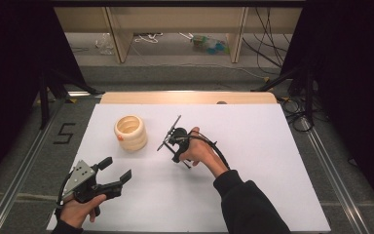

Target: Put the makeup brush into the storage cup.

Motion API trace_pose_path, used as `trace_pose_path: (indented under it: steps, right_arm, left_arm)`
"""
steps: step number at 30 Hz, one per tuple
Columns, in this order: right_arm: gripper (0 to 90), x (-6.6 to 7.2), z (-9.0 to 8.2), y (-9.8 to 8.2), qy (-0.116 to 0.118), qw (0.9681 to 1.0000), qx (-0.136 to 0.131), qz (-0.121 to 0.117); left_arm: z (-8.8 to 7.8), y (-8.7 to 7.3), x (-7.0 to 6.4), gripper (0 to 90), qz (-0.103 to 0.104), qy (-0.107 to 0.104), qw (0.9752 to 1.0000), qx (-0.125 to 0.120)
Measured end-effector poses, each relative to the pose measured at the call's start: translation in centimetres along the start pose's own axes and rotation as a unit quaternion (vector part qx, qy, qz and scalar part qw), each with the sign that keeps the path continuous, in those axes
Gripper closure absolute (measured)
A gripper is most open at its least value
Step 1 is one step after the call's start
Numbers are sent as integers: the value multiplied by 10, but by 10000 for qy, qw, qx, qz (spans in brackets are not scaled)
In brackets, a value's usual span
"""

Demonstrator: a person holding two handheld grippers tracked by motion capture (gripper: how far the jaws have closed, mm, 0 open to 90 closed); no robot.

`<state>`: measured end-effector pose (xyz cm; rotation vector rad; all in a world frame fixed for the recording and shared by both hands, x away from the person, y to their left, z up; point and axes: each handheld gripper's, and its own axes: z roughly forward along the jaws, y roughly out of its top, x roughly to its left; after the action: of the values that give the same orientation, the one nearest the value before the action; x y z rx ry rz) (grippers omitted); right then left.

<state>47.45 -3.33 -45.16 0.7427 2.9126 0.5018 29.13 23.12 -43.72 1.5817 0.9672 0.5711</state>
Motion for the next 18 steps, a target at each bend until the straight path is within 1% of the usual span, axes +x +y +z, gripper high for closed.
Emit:
trace_pose_path:
  steps: [1, 2, 4, 10, 12, 13, 14, 15, 16, 17, 18]
  right_arm:
    - [467, 0, 1, 1, 7, 10000, 62, 1]
    - [467, 0, 1, 1, 7, 10000, 62, 1]
    - [500, 0, 1, 1, 42, 9999, 133, -24]
    - [539, -3, 3, 1, 90, 9997, 218, 60]
    - [559, -2, 4, 1, 111, 9996, 255, 43]
    - [568, -2, 4, 2, 81, 9995, 284, 75]
    - [575, -3, 4, 2, 68, 9994, 335, -12]
    - [585, -2, 4, 2, 141, 9993, 330, 73]
    - [592, -2, 4, 3, 131, 9992, 350, 135]
    - [599, -3, 4, 3, 132, 9992, 351, 110]
    - [605, -5, 5, 3, 78, 9993, 359, 33]
  left_arm:
    - [0, 0, 0, 159, 6, -3, 10000, 3]
    - [0, 0, 0, 159, -2, 15, 10000, 8]
    - [-1, 0, 0, 159, 6, 15, 10000, 11]
    - [0, 0, 0, 159, 27, 6, 10000, 12]
    - [0, 0, 0, 159, 16, -2, 10000, 18]
    - [0, 0, 0, 158, -2, 20, 10000, 18]
    - [0, 0, 0, 158, -3, 19, 10000, 14]
    - [0, 0, 0, 158, -7, 21, 10000, 10]
    - [0, 0, 0, 158, -4, 19, 10000, 10]
    - [0, 0, 0, 158, -1, 19, 10000, 11]
    - [0, 0, 0, 158, -1, 19, 10000, 13]
